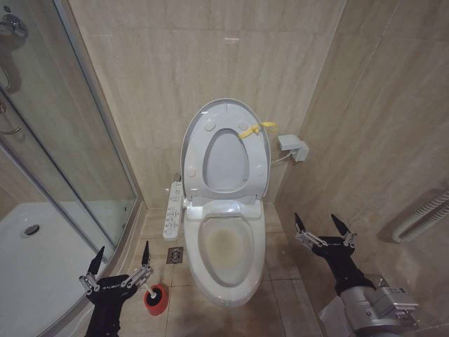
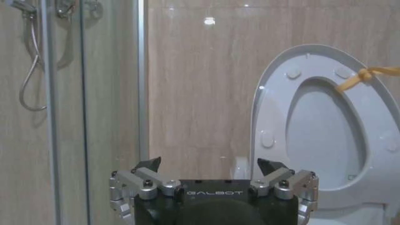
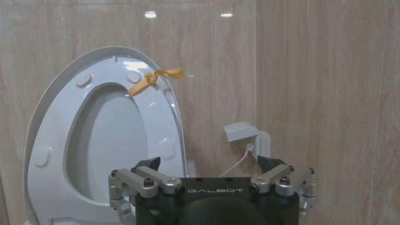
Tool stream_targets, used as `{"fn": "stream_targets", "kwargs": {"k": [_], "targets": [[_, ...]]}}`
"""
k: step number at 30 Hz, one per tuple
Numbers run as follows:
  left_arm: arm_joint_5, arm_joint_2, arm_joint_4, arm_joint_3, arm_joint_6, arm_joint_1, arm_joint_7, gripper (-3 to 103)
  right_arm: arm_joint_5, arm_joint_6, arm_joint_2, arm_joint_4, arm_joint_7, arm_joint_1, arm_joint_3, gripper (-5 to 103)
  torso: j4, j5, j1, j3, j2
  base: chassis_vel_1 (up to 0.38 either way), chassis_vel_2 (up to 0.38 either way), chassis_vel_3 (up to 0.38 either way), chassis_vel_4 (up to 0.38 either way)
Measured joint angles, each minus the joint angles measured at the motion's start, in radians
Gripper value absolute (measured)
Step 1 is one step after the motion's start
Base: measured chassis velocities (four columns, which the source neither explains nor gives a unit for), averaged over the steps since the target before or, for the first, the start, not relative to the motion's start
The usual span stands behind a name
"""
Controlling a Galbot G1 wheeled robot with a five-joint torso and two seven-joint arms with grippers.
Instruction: Open the toilet lid, clean the toilet bowl with a toilet brush, close the toilet lid, and flush.
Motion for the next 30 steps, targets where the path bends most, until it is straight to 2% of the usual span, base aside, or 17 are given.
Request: {"fn": "stream_targets", "kwargs": {"k": [5, 9, 30], "targets": [[0.012, -0.007, 0.002, -0.021, -0.001, 0.01, 0.067, 100, 0.0, 0.0, 0.0, 0.0, 0.0, 0.0, 0.0, 100, 0.0, 0.0, 0.0, 0.0, 0.0, 0.0, 0.0, 0.0, 0.0], [0.012, -0.006, 0.002, -0.033, -0.004, 0.007, 0.089, 100, 0.0, 0.0, 0.0, 0.0, 0.0, 0.0, 0.0, 100, 0.0, 0.0, 0.0, 0.0, 0.0, 0.0, 0.0, 0.0, 0.0], [-0.001, -0.011, 0.004, -0.063, -0.021, -0.016, 0.121, 100, 0.0, 0.0, 0.0, 0.0, 0.0, 0.0, 0.0, 100, 0.0, -0.0001, 0.0, 0.0, 0.0, 0.0, 0.0, 0.0, 0.0]]}}
